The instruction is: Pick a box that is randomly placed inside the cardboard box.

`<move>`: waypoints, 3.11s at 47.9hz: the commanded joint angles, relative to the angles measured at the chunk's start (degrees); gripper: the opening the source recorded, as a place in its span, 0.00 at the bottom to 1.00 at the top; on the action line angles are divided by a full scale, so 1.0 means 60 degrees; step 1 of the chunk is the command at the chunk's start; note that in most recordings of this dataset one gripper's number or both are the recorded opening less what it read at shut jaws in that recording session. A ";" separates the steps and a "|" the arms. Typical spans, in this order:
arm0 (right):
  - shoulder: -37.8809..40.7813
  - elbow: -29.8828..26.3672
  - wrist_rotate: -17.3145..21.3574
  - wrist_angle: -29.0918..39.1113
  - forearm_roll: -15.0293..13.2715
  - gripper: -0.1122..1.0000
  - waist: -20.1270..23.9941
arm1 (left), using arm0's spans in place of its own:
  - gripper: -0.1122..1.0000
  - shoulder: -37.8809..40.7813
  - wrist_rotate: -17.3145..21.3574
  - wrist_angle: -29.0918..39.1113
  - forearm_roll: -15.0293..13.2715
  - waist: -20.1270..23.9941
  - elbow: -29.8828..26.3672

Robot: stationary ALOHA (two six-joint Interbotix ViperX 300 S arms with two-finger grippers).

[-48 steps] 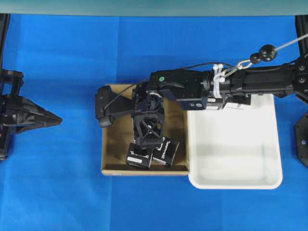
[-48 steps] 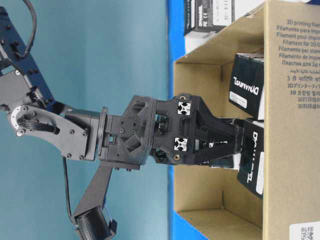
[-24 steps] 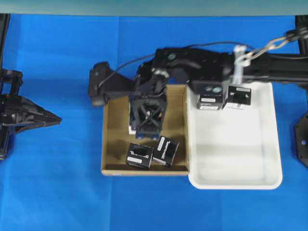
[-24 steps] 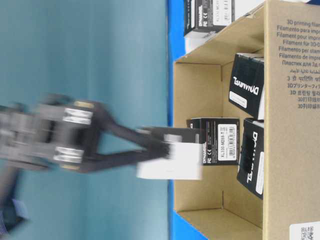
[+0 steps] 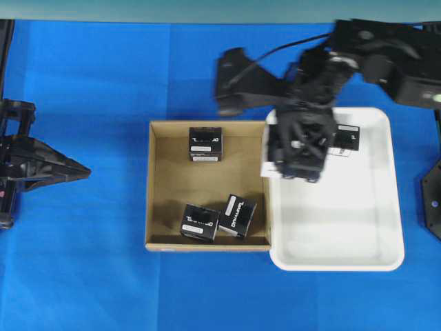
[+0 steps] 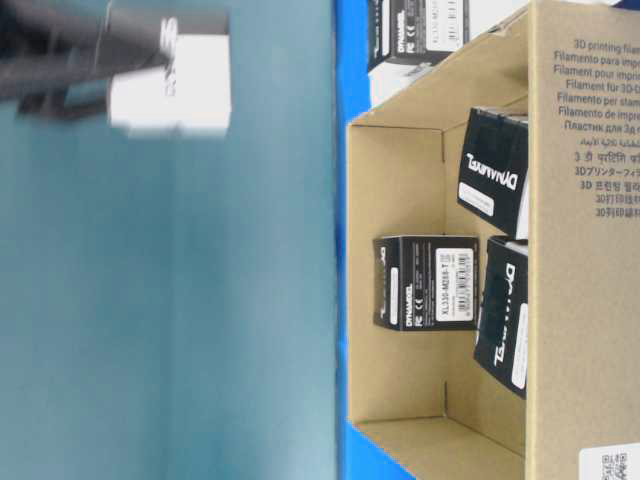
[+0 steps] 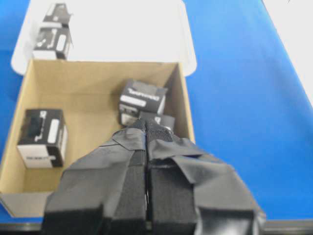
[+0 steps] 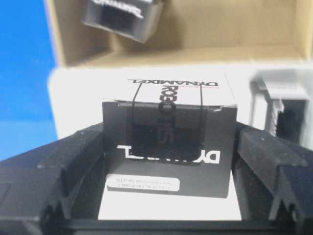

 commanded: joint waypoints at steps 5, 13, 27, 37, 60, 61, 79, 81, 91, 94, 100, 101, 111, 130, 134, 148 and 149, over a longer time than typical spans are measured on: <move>-0.0908 0.1392 -0.0044 -0.0645 0.0044 0.75 -0.0088 | 0.04 0.0015 -0.0015 -0.0044 0.0015 0.0029 -0.0293; -0.1377 0.2461 -0.0073 -0.1538 0.0029 0.75 -0.0073 | 0.04 0.0015 -0.0015 -0.0044 0.0015 0.0146 -0.0308; -0.1450 0.4878 -0.0601 -0.4629 -0.0015 0.75 0.0293 | 0.04 -0.0015 -0.0015 -0.0103 0.0015 0.0234 -0.0322; -0.0937 0.5376 -0.1011 -0.5889 -0.0015 0.75 0.0337 | 0.04 -0.0029 -0.0015 -0.0103 0.0015 0.0234 -0.0366; -0.0015 0.5493 -0.1084 -0.6562 -0.0029 0.75 0.0469 | 0.04 -0.0029 -0.0015 -0.0161 0.0015 0.0249 -0.0469; -0.0015 0.5493 -0.1084 -0.6504 -0.0029 0.75 0.0469 | 0.04 -0.0029 -0.0015 -0.0176 0.0015 0.0249 -0.0469; -0.0249 0.5435 -0.0996 -0.7207 -0.0059 1.00 0.0498 | 0.04 -0.0044 -0.0015 -0.0190 0.0015 0.0249 -0.0483; -0.0366 0.5405 -0.0952 -0.7178 -0.0044 1.00 0.0498 | 0.04 -0.0029 -0.0015 -0.0190 0.0015 0.0234 -0.0483; -0.1816 0.5068 -0.0352 -0.6270 0.0059 0.99 0.0381 | 0.04 -0.0029 -0.0029 -0.0190 0.0015 0.0220 -0.0513; -0.2490 0.4995 -0.0059 -0.6123 0.0059 0.99 0.0264 | 0.04 -0.0029 -0.0029 -0.0190 0.0015 0.0205 -0.0527; -0.3984 0.5068 0.0366 -0.6284 0.0059 0.99 0.0044 | 0.04 -0.0029 -0.0029 -0.0190 0.0015 0.0205 -0.0527; -0.4219 0.5098 0.0425 -0.6372 0.0059 0.99 0.0015 | 0.04 -0.0029 -0.0015 -0.0190 0.0015 0.0205 -0.0527; -0.6533 0.5918 0.0439 -0.7412 0.0000 0.99 -0.0073 | 0.04 -0.0117 -0.0015 -0.0190 0.0015 0.0176 -0.0498; -0.8672 0.6665 0.0513 -0.8159 0.0000 0.99 0.0366 | 0.04 -0.0278 -0.0015 -0.0190 0.0015 0.0161 -0.0498; -0.8818 0.6753 0.0527 -0.8174 0.0000 0.99 0.0366 | 0.04 -0.0278 0.0000 -0.0176 0.0015 0.0176 -0.0498; -0.8921 0.7031 0.0938 -0.8188 0.0015 0.99 0.0366 | 0.04 -0.0337 -0.0410 -0.0146 0.0015 0.0190 -0.0483; -0.8921 0.7046 0.0981 -0.8188 0.0015 0.99 0.0381 | 0.04 -0.0337 -0.0439 -0.0146 0.0015 0.0190 -0.0483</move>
